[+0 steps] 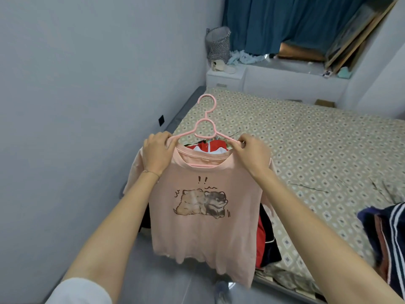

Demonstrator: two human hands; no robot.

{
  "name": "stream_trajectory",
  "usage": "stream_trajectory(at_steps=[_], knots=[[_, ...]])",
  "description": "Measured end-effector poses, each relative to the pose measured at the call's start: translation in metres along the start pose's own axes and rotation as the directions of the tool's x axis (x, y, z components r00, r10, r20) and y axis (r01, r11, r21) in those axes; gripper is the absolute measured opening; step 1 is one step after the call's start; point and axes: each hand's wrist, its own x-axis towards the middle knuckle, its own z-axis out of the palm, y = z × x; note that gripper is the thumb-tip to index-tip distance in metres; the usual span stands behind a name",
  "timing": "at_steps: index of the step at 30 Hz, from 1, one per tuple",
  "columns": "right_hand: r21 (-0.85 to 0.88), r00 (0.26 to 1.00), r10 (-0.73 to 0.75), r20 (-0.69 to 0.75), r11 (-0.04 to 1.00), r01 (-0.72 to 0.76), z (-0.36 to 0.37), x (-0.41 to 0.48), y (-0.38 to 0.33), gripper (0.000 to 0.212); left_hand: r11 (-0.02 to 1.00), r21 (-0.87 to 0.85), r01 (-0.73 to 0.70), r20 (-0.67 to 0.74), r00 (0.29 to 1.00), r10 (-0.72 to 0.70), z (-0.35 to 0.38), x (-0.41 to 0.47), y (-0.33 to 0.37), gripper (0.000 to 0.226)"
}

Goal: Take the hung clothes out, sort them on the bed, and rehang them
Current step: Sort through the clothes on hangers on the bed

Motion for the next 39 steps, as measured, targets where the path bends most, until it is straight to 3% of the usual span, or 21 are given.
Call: stream_trajectory(at_steps=[11, 23, 26, 31, 39], knots=[[0.026, 0.988, 0.106, 0.115, 0.994, -0.110, 0.089, 0.115, 0.039, 0.038, 0.996, 0.037, 0.083, 0.151, 0.985, -0.088, 0.122, 0.088, -0.045, 0.032], [-0.053, 0.952, 0.243, 0.186, 0.970, -0.238, 0.249, 0.219, 0.088, 0.031, 0.994, 0.105, 0.021, 0.361, 0.931, -0.058, 0.295, 0.172, -0.146, 0.031], [-0.084, 0.942, 0.257, 0.217, 0.966, -0.244, 0.279, 0.237, 0.100, 0.030, 0.997, 0.077, 0.026, 0.427, 0.903, -0.056, 0.334, 0.183, -0.170, 0.032], [-0.114, 0.933, 0.275, 0.233, 0.960, -0.255, 0.318, 0.258, 0.121, 0.011, 1.000, 0.018, -0.003, 0.496, 0.869, -0.006, 0.384, 0.188, -0.196, 0.032], [-0.190, 0.858, 0.376, 0.352, 0.926, -0.328, 0.371, 0.268, 0.162, 0.020, 0.995, 0.096, -0.003, 0.551, 0.833, -0.050, 0.437, 0.181, -0.216, 0.031]])
